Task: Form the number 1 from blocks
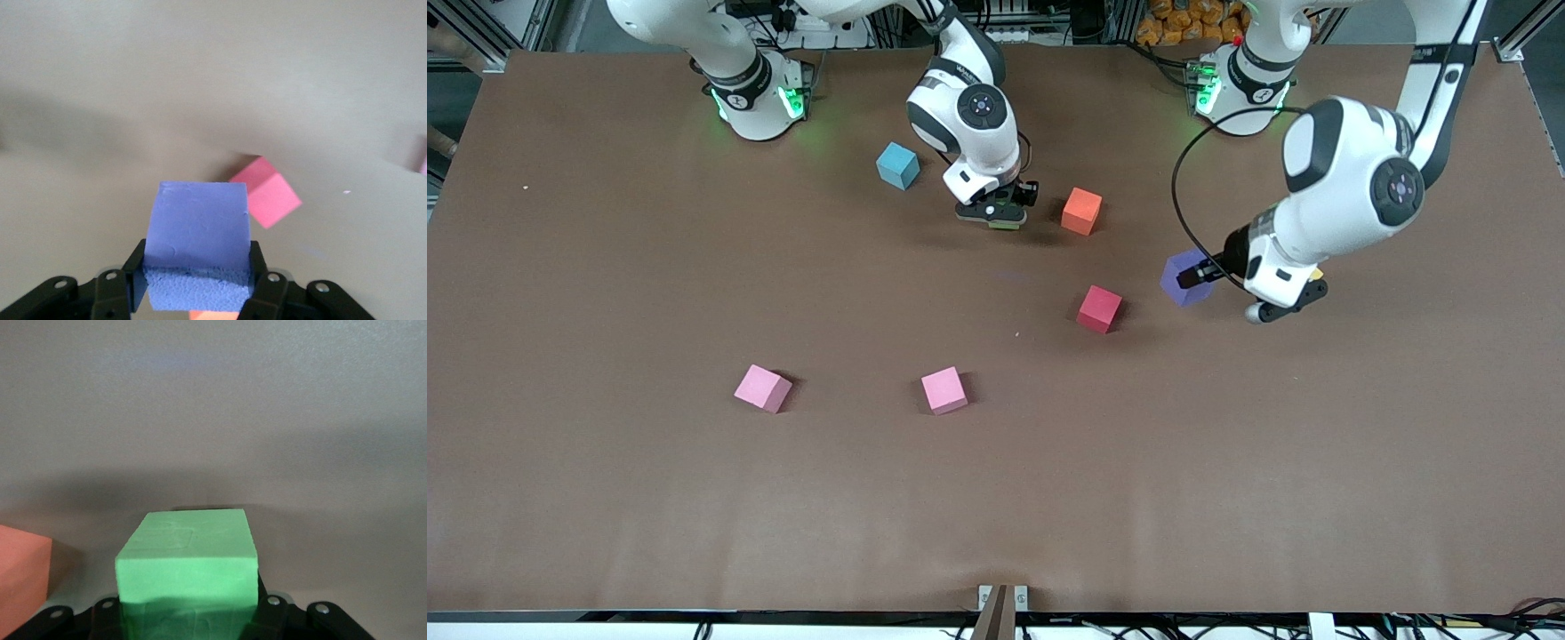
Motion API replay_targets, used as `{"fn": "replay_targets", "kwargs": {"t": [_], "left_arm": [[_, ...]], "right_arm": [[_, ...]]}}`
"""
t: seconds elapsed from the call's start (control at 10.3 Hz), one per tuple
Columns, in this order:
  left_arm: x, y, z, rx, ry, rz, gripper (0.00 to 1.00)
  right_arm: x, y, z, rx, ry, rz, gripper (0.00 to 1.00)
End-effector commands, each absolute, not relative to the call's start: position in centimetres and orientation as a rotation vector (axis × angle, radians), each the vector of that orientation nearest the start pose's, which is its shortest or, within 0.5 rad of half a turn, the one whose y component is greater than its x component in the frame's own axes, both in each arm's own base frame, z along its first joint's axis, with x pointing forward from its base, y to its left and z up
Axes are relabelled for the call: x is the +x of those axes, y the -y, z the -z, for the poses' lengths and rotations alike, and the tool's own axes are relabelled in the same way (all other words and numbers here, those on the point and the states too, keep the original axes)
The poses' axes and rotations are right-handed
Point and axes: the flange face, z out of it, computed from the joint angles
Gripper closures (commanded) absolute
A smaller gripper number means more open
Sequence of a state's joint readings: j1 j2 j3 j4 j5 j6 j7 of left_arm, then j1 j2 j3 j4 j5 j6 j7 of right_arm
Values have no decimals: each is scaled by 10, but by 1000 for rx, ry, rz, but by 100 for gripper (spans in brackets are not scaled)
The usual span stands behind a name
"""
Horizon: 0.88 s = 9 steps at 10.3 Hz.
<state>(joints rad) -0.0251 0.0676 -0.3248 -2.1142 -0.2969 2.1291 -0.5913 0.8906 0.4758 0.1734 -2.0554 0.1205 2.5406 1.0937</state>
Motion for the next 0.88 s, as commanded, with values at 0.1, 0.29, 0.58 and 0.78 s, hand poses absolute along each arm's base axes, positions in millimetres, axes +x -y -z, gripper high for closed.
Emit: {"fn": "replay_targets", "kwargs": {"t": [0.1,0.29,0.58,0.78], "left_arm": [[517,257,-398,-3231,630,-221,40],[512,276,-406,-3238,601,-198,40],[498,301,-407,-3248,523,-205,40],[490,314,-406,-3251,485,-211,40]], "right_arm": [[285,-511,-206,-3041,-239,-188,100],[285,-511,-204,-3045,-242,-191,76],[283,-511,-200,-3050,-241,-196,24],[285,-511,-202,-3048,-241,-192,0]]}}
